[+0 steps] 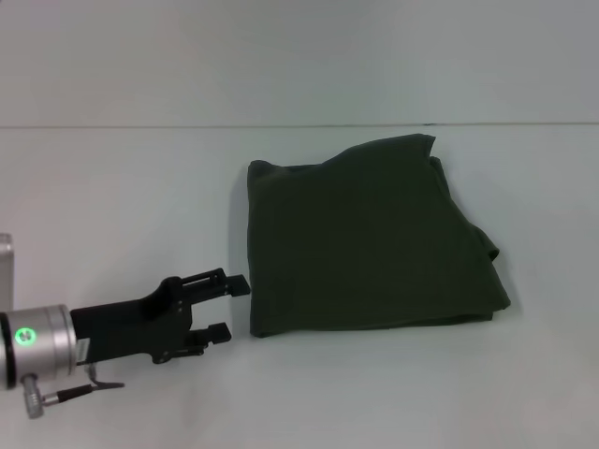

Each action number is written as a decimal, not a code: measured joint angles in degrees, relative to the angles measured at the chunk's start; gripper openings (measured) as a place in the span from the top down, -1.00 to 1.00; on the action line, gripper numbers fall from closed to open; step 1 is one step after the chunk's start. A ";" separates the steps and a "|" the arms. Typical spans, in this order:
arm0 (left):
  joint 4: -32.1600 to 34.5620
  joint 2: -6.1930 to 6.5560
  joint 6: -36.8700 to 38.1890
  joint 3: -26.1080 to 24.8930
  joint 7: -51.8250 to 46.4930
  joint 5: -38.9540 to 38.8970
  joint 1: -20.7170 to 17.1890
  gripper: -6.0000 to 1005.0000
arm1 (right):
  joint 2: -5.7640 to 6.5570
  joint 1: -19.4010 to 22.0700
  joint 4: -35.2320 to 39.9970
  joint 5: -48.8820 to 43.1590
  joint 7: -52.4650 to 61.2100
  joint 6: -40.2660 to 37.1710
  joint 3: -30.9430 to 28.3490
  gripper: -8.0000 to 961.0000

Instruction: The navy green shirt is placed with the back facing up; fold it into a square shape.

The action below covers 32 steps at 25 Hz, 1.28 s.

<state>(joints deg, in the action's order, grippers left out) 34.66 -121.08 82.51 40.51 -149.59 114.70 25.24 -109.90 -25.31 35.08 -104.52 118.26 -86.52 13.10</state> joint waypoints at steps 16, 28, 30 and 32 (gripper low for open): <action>-5.17 -1.25 -10.93 3.04 -0.50 3.91 5.99 -0.70 | -0.32 0.25 -0.26 0.20 -0.13 0.84 0.11 -0.89; -4.83 -1.32 -11.18 3.77 0.50 3.86 6.03 -0.16 | -0.36 0.42 -0.97 1.09 0.24 0.82 -0.46 -0.89; -4.84 -1.31 -10.95 3.69 0.79 3.84 6.13 0.00 | -0.35 0.43 -1.04 1.13 0.31 0.82 -0.45 -0.89; -4.83 -1.36 -10.83 3.56 1.10 3.83 6.33 0.15 | -0.33 0.44 -1.08 1.13 0.37 0.82 -0.45 -0.89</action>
<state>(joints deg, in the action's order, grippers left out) 29.83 -122.44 71.69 44.07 -148.49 118.53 31.57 -110.23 -24.87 33.99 -103.40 118.63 -85.69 12.65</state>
